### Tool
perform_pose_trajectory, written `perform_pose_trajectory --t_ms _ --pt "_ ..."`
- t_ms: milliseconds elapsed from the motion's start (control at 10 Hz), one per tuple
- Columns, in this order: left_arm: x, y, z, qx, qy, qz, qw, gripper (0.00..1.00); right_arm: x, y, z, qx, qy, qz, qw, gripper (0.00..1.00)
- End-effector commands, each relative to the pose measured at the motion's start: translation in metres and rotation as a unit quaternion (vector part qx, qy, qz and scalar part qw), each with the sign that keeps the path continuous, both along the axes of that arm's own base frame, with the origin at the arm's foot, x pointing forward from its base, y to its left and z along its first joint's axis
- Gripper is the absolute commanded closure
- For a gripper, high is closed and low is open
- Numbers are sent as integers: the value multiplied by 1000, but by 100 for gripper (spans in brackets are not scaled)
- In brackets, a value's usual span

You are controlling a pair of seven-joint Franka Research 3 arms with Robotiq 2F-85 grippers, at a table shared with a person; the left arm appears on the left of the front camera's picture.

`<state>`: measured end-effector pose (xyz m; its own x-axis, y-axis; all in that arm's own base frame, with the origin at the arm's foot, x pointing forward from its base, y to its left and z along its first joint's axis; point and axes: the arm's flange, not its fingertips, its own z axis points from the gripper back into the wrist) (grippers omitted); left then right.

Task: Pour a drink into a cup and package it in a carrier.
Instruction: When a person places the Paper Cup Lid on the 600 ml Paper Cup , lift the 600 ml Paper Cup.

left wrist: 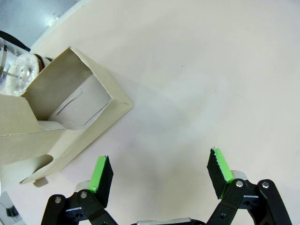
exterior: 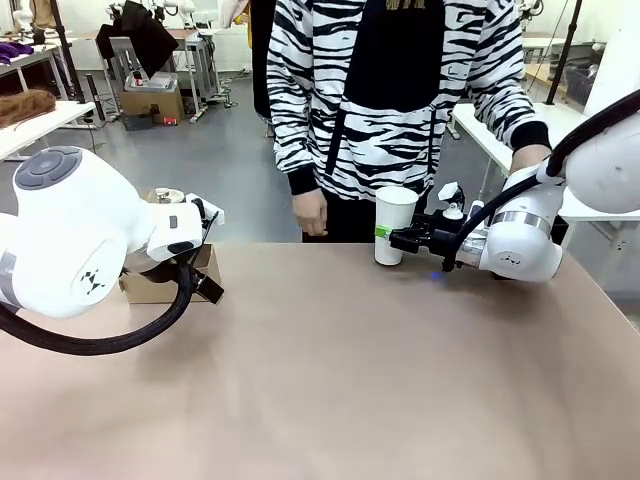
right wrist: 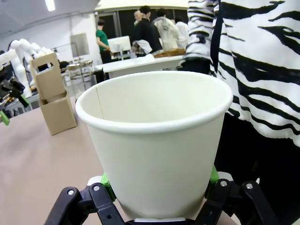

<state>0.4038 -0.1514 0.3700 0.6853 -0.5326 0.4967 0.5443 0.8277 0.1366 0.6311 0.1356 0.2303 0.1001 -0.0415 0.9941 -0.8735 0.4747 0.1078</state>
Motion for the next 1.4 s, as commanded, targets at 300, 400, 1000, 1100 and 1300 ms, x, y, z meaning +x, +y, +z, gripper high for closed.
perform_pose_trajectory --t_ms 300,400,1000,1100,1300 --pt "0 0 0 -1 0 -1 1000 0 1 1 3 6 3 -1 1000 19" --pt "0 0 0 -1 0 -1 1000 0 1 1 3 6 3 -1 1000 19" --pt "0 0 0 -1 0 -1 1000 0 1 1 3 6 3 -1 1000 19" --pt "0 0 0 -1 0 -1 1000 0 1 1 3 6 3 -1 1000 19" --pt "0 0 0 -1 0 -1 1000 0 1 1 3 6 3 -1 1000 19"
